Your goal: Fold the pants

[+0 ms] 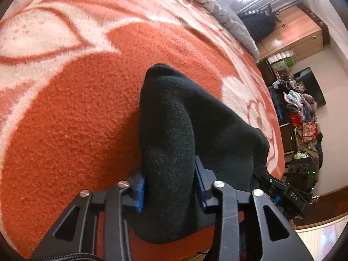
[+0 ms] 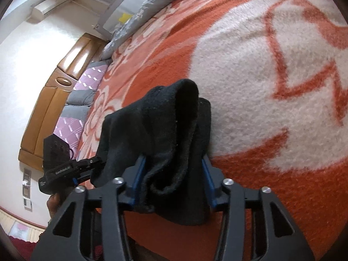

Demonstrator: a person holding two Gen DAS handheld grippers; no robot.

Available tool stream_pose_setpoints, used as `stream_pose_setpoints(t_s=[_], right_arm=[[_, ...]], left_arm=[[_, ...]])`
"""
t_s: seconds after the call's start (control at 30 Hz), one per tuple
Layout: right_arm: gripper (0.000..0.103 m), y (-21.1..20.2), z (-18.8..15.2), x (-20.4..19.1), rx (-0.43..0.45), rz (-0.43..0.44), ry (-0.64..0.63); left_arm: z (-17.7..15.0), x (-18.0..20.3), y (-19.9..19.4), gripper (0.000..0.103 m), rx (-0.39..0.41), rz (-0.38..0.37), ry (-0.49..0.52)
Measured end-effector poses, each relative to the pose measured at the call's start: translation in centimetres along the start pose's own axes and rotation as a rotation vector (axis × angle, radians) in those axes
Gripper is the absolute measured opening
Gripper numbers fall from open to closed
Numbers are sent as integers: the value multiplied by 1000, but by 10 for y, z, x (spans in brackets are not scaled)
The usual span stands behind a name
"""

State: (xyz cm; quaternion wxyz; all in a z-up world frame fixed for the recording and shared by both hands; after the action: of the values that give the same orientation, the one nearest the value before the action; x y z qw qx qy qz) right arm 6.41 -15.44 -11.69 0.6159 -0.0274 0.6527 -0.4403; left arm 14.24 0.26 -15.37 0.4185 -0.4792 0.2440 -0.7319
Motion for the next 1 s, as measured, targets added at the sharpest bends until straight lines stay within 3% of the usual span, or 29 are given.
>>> stream_pose_setpoints(t_s=[0.17,0.3,0.5,0.77,1.0], right_arm=[[42,-8,10,-28,28,41,-51],[42,6,24,-49,27,48,-86],[42,39,53,-80,10,65,-142],[42,84,74,-98,-27,52,-178],[42,102,80,-102,-43,36,-194]], left_arm=[[17,11,-26,31,74,-27,10],[35,9,-40,31,115,17,28],[60,-23,-56,31,159,82,-6],[83,-63,-55,31,171,151,-35],[84,-79,-51,31,169,169,-58]])
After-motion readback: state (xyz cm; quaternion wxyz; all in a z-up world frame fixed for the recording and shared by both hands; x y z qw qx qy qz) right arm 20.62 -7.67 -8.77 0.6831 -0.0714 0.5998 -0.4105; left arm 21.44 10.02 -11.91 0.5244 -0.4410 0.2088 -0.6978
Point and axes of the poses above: each gripper's, at about its wrist camera, not at the fingertips, and y roughly the way its jaws point, x to its right, z to its top, the point moved 10 cm from there along y, roughly the way its jaws point, and after that the axes turned 15 degrees about y, right-handed, at the moved point
